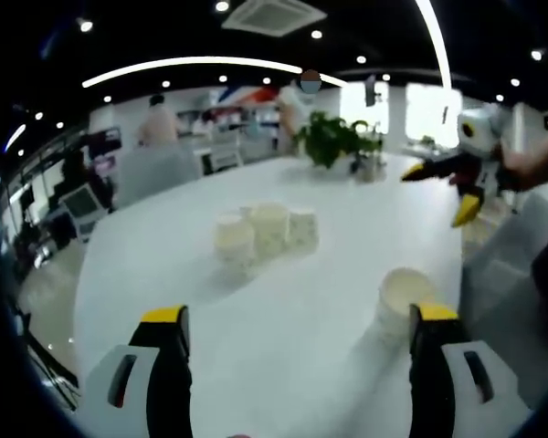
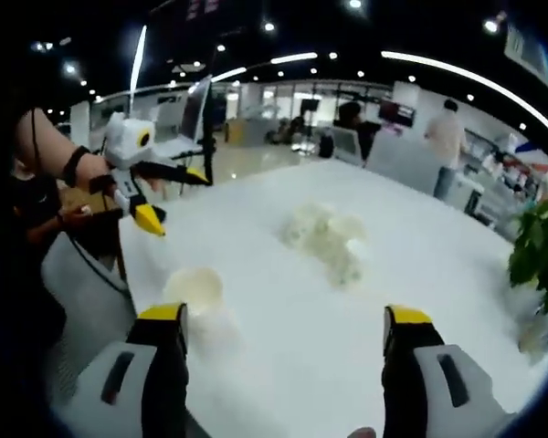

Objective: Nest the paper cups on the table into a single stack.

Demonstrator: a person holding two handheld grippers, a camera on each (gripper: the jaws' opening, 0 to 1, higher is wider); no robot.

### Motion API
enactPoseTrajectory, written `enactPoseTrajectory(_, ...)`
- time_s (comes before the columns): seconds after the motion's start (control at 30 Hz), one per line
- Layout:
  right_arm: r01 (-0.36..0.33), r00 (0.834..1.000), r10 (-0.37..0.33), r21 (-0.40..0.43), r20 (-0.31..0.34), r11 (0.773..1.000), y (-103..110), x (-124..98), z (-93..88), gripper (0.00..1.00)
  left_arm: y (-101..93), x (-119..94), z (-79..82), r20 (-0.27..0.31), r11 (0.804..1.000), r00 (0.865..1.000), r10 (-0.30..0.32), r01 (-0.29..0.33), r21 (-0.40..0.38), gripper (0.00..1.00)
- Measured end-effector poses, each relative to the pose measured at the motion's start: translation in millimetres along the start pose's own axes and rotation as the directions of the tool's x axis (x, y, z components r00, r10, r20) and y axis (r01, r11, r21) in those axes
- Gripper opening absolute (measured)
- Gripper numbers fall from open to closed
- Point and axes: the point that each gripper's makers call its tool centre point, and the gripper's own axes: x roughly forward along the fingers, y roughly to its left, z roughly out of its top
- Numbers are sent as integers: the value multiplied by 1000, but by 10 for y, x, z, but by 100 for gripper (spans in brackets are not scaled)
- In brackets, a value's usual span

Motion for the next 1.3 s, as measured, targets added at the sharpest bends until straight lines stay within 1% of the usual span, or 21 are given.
enactPoseTrajectory(0.07,22,1000,-22,-3,-7,1000,-34,-7,-18,98,-10,3,1,-1,1000,1000,-5,5,5,99)
enactPoseTrajectory(0.1,28,1000,-28,-3,-7,1000,-44,-6,-25,100,-17,6,3,-3,1000,1000,-7,7,9,99)
enactPoseTrajectory(0.4,42,999,-42,27,-2,999,-84,-22,-63,100,9,30,16,-12,1000,1000,-6,6,16,99)
enactPoseTrajectory(0.63,57,998,-57,48,-5,997,-131,-11,-160,100,48,91,30,-28,999,1000,-2,3,35,99)
enactPoseTrajectory(0.7,63,998,-63,55,-5,997,-144,-9,-193,100,84,121,44,-33,1000,999,3,-2,27,99)
enactPoseTrajectory(0.73,65,998,-65,59,-4,996,-149,-9,-201,99,109,138,79,-22,1000,1000,7,-6,12,99)
enactPoseTrajectory(0.77,67,998,-67,66,-1,996,-153,-6,-218,99,129,153,91,-22,1000,1000,12,-12,13,99)
enactPoseTrajectory(0.93,64,998,-64,73,-6,995,-134,18,-268,99,200,256,92,-37,1000,999,24,-24,2,98)
enactPoseTrajectory(1.07,41,999,-41,62,-1,997,-90,53,-276,98,268,352,100,-55,999,998,34,-33,21,98)
enactPoseTrajectory(1.13,37,999,-37,67,1,997,-89,76,-287,98,312,406,97,-60,999,997,41,-40,16,98)
enactPoseTrajectory(1.3,24,1000,-25,84,6,996,-78,107,-318,98,372,538,85,-88,999,995,39,-36,38,97)
